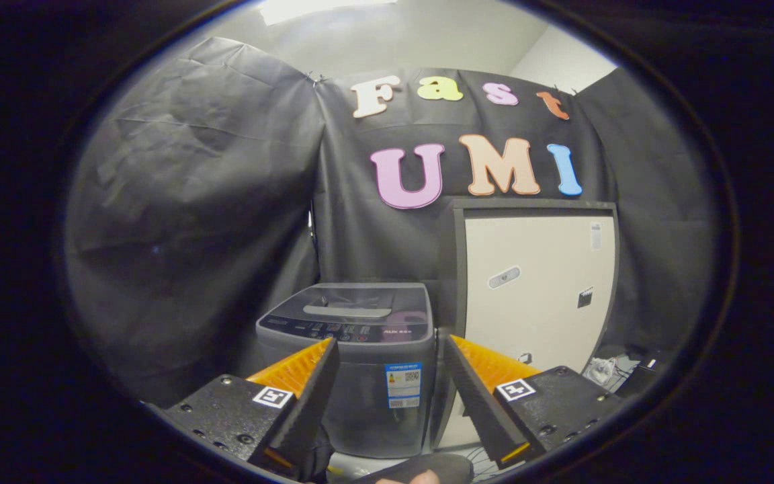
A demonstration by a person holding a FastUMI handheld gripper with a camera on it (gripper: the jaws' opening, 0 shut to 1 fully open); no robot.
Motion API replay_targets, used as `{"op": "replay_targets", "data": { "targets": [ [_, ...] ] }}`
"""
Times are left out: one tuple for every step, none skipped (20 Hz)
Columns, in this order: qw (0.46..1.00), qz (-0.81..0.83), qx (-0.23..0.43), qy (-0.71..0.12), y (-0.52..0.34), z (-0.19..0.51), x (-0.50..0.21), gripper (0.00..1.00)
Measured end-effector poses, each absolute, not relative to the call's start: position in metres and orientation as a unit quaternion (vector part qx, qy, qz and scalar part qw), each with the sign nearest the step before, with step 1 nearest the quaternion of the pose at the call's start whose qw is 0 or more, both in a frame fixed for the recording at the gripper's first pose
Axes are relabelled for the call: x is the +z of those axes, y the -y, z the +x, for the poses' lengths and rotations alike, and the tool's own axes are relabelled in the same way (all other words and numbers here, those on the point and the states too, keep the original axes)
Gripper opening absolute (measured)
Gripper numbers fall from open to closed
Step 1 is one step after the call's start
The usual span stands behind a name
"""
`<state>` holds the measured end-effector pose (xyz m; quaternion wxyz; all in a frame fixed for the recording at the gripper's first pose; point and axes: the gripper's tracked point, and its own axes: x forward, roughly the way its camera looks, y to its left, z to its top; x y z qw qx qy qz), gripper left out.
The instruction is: Put the clothes into the washing machine and then close the washing machine lid.
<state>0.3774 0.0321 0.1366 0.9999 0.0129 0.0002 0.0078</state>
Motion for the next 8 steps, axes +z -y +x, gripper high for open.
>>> {"op": "replay_targets", "data": {
  "targets": [
    [1.000,0.013,0.008,0.000,-0.0326,0.3775,0.1363,0.95],
    [1.000,0.013,0.008,0.000,-0.0321,0.3774,0.1352,0.95],
    [1.000,0.013,0.009,-0.002,-0.0324,0.3772,0.1349,0.95],
    [1.000,0.013,0.010,-0.002,-0.0338,0.3779,0.1347,0.94],
    [1.000,0.012,0.010,-0.001,-0.0338,0.3765,0.1351,0.94],
    [1.000,0.011,0.010,0.001,-0.0332,0.3776,0.1371,0.94],
    [1.000,0.011,0.010,0.002,-0.0339,0.3780,0.1377,0.94],
    [1.000,0.010,0.009,0.003,-0.0332,0.3775,0.1379,0.94]
  ]
}}
